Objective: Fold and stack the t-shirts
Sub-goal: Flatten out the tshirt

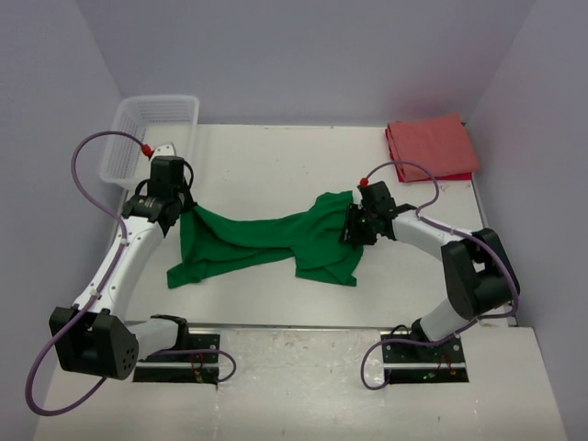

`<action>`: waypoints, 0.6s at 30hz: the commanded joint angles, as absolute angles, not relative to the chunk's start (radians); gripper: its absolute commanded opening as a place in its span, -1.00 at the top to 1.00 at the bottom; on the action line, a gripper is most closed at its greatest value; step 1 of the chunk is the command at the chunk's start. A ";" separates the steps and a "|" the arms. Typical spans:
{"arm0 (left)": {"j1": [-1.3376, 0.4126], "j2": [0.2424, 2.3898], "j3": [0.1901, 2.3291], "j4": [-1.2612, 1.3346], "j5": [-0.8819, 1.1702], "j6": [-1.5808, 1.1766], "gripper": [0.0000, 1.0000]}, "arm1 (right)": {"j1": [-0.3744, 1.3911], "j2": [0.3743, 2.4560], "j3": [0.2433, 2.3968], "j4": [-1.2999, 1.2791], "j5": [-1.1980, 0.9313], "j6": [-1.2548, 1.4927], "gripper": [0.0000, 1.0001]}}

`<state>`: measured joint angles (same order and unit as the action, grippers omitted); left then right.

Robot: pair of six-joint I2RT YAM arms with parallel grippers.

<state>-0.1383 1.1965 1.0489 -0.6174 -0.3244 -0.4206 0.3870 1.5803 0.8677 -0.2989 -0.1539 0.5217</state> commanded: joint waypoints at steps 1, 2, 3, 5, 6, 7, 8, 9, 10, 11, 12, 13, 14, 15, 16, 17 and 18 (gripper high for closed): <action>-0.132 1.186 1.046 -0.586 -0.313 -0.382 1.00 | 0.393 1.577 0.845 -0.256 -0.179 0.531 0.09; -0.132 1.186 1.045 -0.586 -0.311 -0.382 1.00 | 0.393 1.565 0.829 -0.252 -0.179 0.535 0.09; -0.130 1.183 1.045 -0.586 -0.313 -0.382 1.00 | 0.391 1.562 0.822 -0.247 -0.181 0.535 0.09; -0.132 1.183 1.043 -0.584 -0.313 -0.382 1.00 | 0.393 1.545 0.812 -0.245 -0.192 0.541 0.10; -0.132 1.183 1.043 -0.584 -0.311 -0.382 1.00 | 0.393 1.540 0.810 -0.241 -0.196 0.541 0.10; -0.132 1.183 1.043 -0.584 -0.311 -0.382 1.00 | 0.393 1.539 0.807 -0.239 -0.202 0.541 0.10; -0.132 1.183 1.043 -0.583 -0.310 -0.382 1.00 | 0.393 1.539 0.805 -0.236 -0.215 0.545 0.10; -0.132 1.181 1.043 -0.584 -0.310 -0.382 1.00 | 0.394 1.543 0.804 -0.232 -0.222 0.546 0.12; -0.130 1.180 1.042 -0.584 -0.310 -0.382 1.00 | 0.397 1.545 0.801 -0.230 -0.229 0.548 0.13; -0.132 1.178 1.042 -0.586 -0.310 -0.380 1.00 | 0.402 1.543 0.796 -0.226 -0.233 0.552 0.14; -0.130 1.178 1.040 -0.584 -0.311 -0.379 1.00 | 0.411 1.539 0.793 -0.218 -0.235 0.554 0.14; -0.132 1.177 1.040 -0.586 -0.311 -0.377 1.00 | 0.414 1.537 0.790 -0.218 -0.233 0.557 0.14; -0.132 1.177 1.039 -0.584 -0.313 -0.377 1.00 | 0.419 1.537 0.790 -0.219 -0.227 0.561 0.16; -0.132 1.177 1.039 -0.583 -0.311 -0.377 1.00 | 0.429 1.532 0.790 -0.222 -0.221 0.561 0.17; -0.130 1.177 1.037 -0.583 -0.310 -0.377 1.00 | 0.436 1.531 0.790 -0.224 -0.216 0.563 0.17; -0.130 1.177 1.035 -0.583 -0.310 -0.377 1.00 | 0.439 1.529 0.792 -0.227 -0.210 0.571 0.19; -0.132 1.178 1.034 -0.581 -0.308 -0.377 1.00 | 0.449 1.528 0.793 -0.232 -0.207 0.572 0.21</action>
<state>-0.1383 1.1965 1.0481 -0.6155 -0.3195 -0.4007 0.4286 1.5749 0.7944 -0.2504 -0.2020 0.5484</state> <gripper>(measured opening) 0.008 0.404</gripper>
